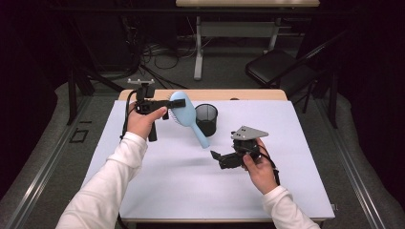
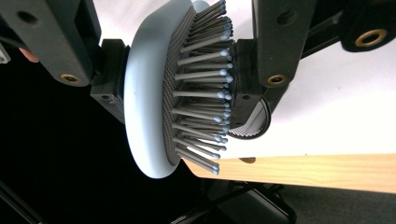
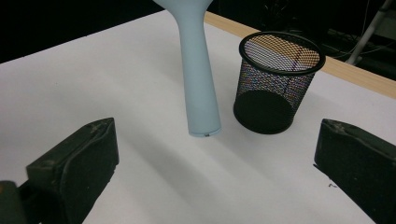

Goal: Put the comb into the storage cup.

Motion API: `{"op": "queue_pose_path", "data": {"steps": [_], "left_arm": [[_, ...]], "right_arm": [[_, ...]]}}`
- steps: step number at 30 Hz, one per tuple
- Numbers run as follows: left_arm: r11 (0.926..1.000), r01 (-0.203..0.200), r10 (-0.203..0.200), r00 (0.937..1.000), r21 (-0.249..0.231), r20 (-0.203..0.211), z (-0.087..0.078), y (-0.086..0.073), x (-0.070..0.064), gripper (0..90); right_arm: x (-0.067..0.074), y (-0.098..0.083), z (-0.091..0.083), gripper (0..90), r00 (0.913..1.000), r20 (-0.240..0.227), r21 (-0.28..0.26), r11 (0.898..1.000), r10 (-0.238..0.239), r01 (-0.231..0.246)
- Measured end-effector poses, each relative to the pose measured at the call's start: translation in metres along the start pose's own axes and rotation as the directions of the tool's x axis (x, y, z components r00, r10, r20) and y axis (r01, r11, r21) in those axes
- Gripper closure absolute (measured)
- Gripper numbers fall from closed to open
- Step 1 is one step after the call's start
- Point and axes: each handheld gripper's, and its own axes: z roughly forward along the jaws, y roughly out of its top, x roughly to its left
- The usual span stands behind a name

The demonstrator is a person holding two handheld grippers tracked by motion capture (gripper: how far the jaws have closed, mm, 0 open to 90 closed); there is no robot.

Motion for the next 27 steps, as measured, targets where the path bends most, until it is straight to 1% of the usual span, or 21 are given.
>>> {"op": "queue_pose_path", "data": {"steps": [3,7,11,12,18,22,27], "left_arm": [[0.9999,-0.011,0.011,0.9999,-0.003,-0.009,0.000,0.005,-0.002,51.1],[0.9998,-0.015,0.015,0.9998,-0.010,-0.016,0.000,0.012,-0.004,51.1],[0.9997,-0.010,0.009,0.9999,-0.024,-0.012,0.000,0.017,-0.006,51.1],[0.9995,-0.003,0.002,0.9999,-0.030,-0.010,0.000,0.018,-0.006,51.1],[0.9990,-0.007,0.006,0.9997,-0.044,-0.022,0.000,0.026,-0.008,51.1],[0.9983,-0.003,0.002,0.9999,-0.058,-0.014,-0.001,0.030,-0.010,51.0],[0.9979,-0.009,0.008,0.9998,-0.064,-0.021,0.000,0.036,-0.013,51.0]], "right_arm": [[0.000,0.000,0.000,0.0,1.0000,-0.001,-0.001,1.000,0.001,-0.001],[0.000,0.000,-0.001,0.0,1.0000,-0.004,-0.004,1.000,0.002,-0.002],[-0.001,0.000,-0.001,0.0,1.0000,-0.004,-0.003,1.000,0.003,-0.003],[-0.001,0.000,-0.001,0.0,1.0000,-0.006,-0.003,1.000,0.005,-0.005],[-0.001,0.000,0.000,0.0,1.0000,-0.007,0.001,1.000,0.005,-0.005],[-0.001,0.000,0.000,0.0,1.0000,-0.008,0.002,1.000,0.006,-0.006],[-0.001,-0.001,0.000,0.0,0.9999,-0.008,0.009,1.000,0.006,-0.006]]}}
